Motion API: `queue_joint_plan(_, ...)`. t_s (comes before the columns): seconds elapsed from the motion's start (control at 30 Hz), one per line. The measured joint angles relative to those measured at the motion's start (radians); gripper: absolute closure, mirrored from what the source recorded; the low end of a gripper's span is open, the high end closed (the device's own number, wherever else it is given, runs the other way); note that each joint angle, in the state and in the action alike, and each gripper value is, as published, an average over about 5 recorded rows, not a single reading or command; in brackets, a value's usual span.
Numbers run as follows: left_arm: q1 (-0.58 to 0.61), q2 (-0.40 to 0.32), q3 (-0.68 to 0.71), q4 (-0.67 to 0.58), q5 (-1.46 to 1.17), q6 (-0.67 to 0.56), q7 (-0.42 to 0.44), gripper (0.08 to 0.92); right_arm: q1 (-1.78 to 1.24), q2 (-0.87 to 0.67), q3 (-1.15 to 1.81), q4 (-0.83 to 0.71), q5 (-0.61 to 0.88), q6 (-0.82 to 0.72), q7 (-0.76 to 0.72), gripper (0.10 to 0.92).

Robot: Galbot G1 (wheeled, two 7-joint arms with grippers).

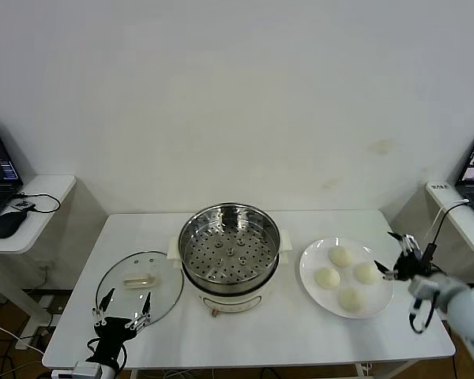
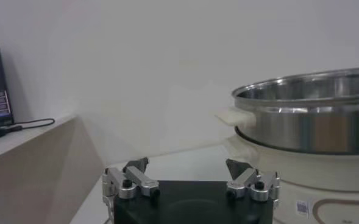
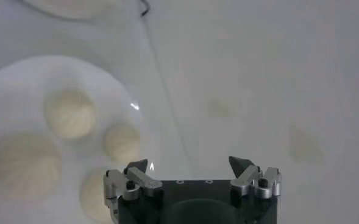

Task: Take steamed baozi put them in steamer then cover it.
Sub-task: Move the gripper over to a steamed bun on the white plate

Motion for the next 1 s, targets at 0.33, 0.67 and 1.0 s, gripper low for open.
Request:
queue_joint_plan(0.33, -0.012, -0.003, -0.012, 0.01, 0.023, -0.013, 0.002, 0.177, 0.44, -0.038, -0.472, -0.192, 0.068, -0.038, -0.16, 0.202)
queue_joint_plan(0.67, -0.014, -0.002, -0.027, 0.01, 0.035, -0.018, 0.003, 0.177, 0.706, 0.021, -0.767, -0.346, 0.109, -0.068, -0.227, 0.202)
queue_joint_plan(1.0, -0.013, 0.001, -0.034, 0.015, 0.045, -0.021, 0.002, 0.177, 0.796, 0.11, -0.891, -0.476, 0.103, -0.054, -0.267, 0.203)
